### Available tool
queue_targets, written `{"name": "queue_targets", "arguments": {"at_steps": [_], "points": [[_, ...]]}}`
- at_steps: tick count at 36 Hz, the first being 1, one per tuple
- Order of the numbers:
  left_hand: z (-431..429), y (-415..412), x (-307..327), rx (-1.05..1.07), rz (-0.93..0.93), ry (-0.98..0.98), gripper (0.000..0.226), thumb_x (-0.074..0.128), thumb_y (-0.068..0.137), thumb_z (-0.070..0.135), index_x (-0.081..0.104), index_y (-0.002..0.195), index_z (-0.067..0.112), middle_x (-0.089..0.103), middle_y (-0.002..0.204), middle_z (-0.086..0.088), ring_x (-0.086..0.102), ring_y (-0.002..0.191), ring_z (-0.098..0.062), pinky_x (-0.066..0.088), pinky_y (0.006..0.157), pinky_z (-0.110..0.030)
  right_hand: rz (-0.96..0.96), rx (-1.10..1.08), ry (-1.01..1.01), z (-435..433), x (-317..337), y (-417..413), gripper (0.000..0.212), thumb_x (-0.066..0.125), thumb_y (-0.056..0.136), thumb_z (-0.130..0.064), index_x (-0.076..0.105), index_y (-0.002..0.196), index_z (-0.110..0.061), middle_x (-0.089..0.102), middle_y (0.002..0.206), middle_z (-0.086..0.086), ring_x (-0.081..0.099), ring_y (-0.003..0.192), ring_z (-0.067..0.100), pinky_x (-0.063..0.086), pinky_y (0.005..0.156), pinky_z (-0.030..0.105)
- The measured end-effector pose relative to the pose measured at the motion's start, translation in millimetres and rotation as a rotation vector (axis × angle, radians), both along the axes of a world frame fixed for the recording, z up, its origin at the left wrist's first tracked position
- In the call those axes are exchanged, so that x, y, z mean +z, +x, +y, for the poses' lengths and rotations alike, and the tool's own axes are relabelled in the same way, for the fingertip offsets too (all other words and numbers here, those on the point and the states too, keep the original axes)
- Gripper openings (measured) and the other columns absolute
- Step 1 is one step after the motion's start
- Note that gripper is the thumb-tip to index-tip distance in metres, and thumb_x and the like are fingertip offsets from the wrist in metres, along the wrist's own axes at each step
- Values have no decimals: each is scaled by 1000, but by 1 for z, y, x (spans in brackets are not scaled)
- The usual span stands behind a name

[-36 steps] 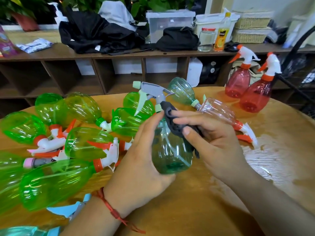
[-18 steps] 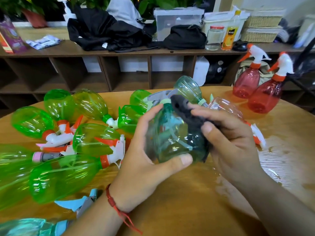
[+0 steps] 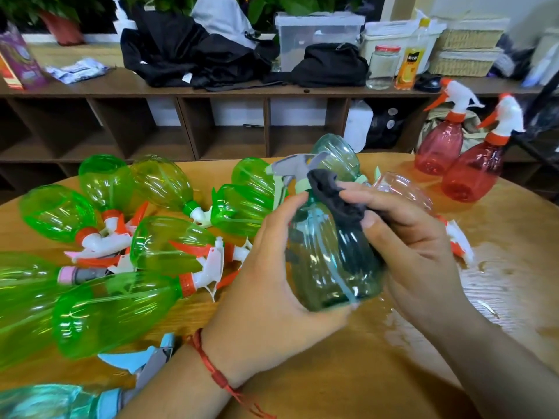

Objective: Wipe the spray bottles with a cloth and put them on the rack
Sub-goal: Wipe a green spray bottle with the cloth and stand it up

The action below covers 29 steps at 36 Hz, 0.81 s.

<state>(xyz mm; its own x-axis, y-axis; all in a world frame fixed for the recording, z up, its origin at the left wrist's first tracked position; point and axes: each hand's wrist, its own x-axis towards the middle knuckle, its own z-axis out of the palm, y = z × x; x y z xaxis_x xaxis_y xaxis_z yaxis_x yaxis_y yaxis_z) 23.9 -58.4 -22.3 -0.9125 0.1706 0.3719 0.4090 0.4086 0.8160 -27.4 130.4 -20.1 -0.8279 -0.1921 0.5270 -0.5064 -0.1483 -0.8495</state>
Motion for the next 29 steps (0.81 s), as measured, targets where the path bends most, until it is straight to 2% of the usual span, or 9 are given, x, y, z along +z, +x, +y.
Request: {"name": "queue_targets", "arguments": {"at_steps": [2, 4, 8, 12, 16, 19, 21, 23, 29], "points": [[0, -1, -2, -9, -4, -12, 119, 98, 70, 24, 23, 161, 43, 45, 157, 17, 53, 142, -11, 50, 113, -35, 65, 6, 65, -2, 1, 1, 27, 54, 101, -3, 69, 122, -8, 72, 134, 5, 61, 136, 28, 48, 114, 43], [1, -3, -4, -3, 2, -13, 120, 98, 70, 19, 24, 161, 43, 47, 156, 14, 56, 140, -13, 52, 111, -36, 117, 5, 117, -1, 2, 2, 26, 56, 99, -2, 69, 121, -4, 72, 134, 8, 61, 136, 30, 48, 115, 45], [-2, -4, -2, 13, -5, 99, 113, 98, 72, 15, 31, 160, 38, 53, 153, 14, 58, 139, -14, 52, 111, -38, 154, 54, 120, 4, 1, 4, 19, 62, 99, 1, 74, 113, -5, 73, 132, 9, 59, 138, 35, 45, 117, 53], [-8, -7, -1, 43, -20, 201, 107, 98, 74, 17, 36, 159, 34, 58, 150, 12, 57, 140, -17, 51, 113, -39, 186, 106, 120, 7, 4, 6, 24, 60, 94, 1, 72, 114, 1, 74, 129, 9, 59, 138, 37, 45, 116, 53], [-9, -8, -1, 48, -43, 265, 103, 98, 74, 20, 40, 158, 33, 60, 148, 9, 57, 140, -18, 50, 115, -42, 215, 103, 138, 9, 6, 8, 19, 63, 93, 0, 78, 105, 1, 74, 126, 10, 61, 136, 37, 47, 114, 52], [-6, -7, -2, 7, -58, 332, 101, 96, 74, 18, 40, 158, 30, 58, 152, 6, 57, 142, -21, 49, 115, -47, 156, 114, 51, 7, 6, 7, 21, 67, 101, -18, 78, 116, -9, 74, 131, 6, 59, 138, 38, 45, 116, 55], [-4, -4, -1, -32, -65, 360, 102, 93, 74, 15, 39, 159, 28, 57, 154, 6, 57, 142, -23, 51, 114, -46, 76, 107, -14, 5, 6, 5, 23, 67, 102, -28, 80, 120, -24, 73, 134, 2, 58, 140, 34, 44, 117, 54], [-2, -1, 0, -75, -62, 364, 104, 92, 73, 12, 37, 160, 27, 56, 153, 8, 57, 142, -22, 52, 113, -44, -16, 90, -70, 2, 7, 3, 26, 67, 101, -33, 78, 124, -28, 70, 139, 4, 57, 140, 32, 45, 116, 53], [5, 4, 1, -75, 26, 352, 108, 93, 71, 20, 32, 161, 27, 51, 154, 19, 53, 145, -16, 52, 113, -35, -198, 113, -175, -5, 8, 8, 31, 58, 100, -21, 77, 126, -24, 69, 139, 7, 64, 132, 28, 55, 105, 40]]}}
